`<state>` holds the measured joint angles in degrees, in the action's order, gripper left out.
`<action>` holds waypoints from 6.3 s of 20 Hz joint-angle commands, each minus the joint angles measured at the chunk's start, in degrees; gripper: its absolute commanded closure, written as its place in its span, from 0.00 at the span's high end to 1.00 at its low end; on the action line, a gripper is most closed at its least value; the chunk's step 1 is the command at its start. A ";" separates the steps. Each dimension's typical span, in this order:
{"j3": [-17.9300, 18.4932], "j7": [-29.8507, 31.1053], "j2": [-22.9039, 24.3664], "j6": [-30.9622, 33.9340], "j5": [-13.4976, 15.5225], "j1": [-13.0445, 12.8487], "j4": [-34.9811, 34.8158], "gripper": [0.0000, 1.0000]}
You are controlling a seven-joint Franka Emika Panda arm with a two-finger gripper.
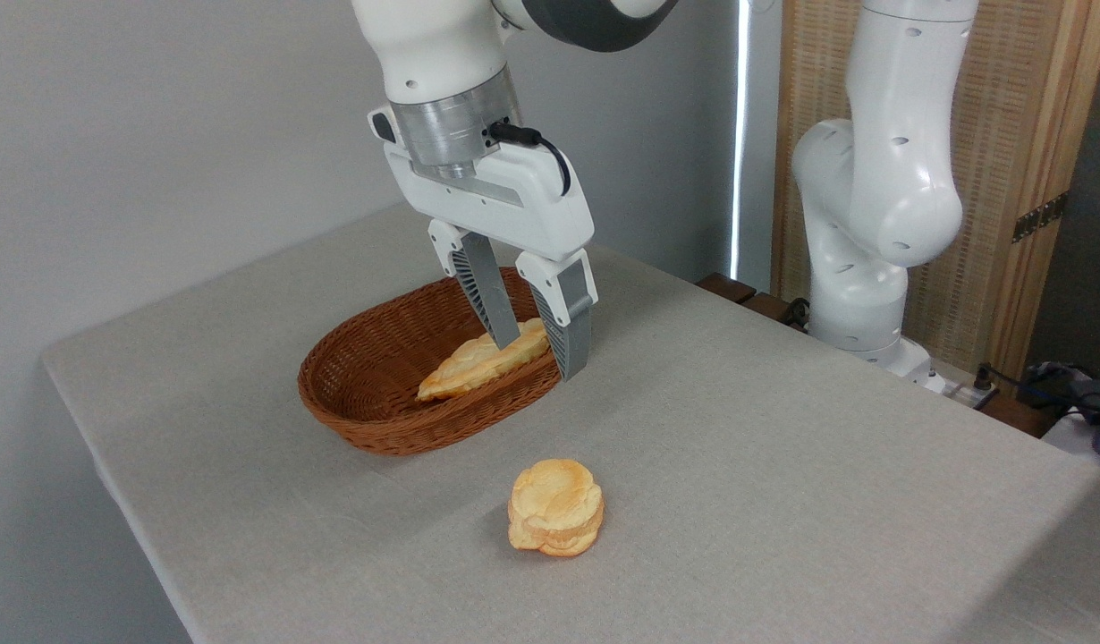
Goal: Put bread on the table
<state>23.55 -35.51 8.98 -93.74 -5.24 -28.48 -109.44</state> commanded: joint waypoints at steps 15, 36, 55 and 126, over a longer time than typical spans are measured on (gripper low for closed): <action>0.18 0.18 0.43 2.07 0.49 -0.26 0.72 1.00; 0.79 0.09 1.04 2.07 0.76 -0.17 0.72 1.00; 0.62 0.18 1.04 2.07 0.76 -0.26 0.72 1.00; -13.62 16.88 -12.32 -5.84 8.58 -0.26 -4.02 0.15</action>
<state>9.51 -17.92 -3.77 -100.02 3.46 -28.65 -113.42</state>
